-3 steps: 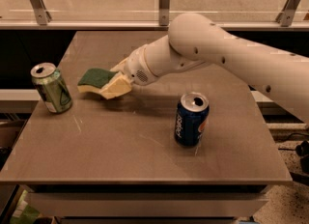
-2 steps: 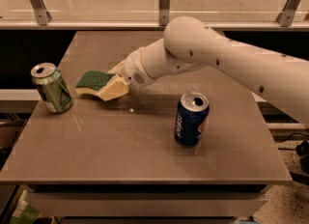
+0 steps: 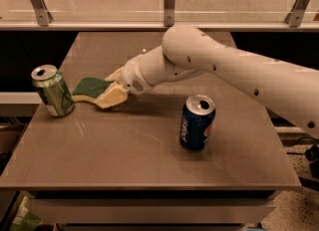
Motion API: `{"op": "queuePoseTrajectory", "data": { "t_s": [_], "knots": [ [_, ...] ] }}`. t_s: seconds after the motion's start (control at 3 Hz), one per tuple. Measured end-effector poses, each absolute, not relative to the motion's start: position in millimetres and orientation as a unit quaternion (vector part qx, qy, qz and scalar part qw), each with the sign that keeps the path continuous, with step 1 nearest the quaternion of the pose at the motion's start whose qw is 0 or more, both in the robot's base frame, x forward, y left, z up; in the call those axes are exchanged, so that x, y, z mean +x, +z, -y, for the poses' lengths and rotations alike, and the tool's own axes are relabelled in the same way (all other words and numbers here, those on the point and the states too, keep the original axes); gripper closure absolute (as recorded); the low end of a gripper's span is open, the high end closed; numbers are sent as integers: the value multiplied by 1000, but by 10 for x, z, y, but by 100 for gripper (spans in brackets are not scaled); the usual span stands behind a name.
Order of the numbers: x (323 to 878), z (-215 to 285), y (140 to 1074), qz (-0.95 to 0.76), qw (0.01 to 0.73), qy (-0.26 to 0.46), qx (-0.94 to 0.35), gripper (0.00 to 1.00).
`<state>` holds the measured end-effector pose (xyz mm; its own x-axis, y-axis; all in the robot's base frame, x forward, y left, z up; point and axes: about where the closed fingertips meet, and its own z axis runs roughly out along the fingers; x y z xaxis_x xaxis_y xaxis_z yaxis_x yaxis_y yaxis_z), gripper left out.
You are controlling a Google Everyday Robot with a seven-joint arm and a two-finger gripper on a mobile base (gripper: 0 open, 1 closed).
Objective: Move sponge near green can
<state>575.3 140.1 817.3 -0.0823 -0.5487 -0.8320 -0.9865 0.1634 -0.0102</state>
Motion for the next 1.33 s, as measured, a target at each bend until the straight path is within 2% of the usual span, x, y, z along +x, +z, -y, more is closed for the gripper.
{"op": "queuePoseTrajectory", "data": {
  "t_s": [1.0,1.33],
  "knots": [
    [5743,-1423,8165,-670,362,303,-573,12],
    [5742,-1424,8165,-670,362,303,-574,0]
  ]
}}
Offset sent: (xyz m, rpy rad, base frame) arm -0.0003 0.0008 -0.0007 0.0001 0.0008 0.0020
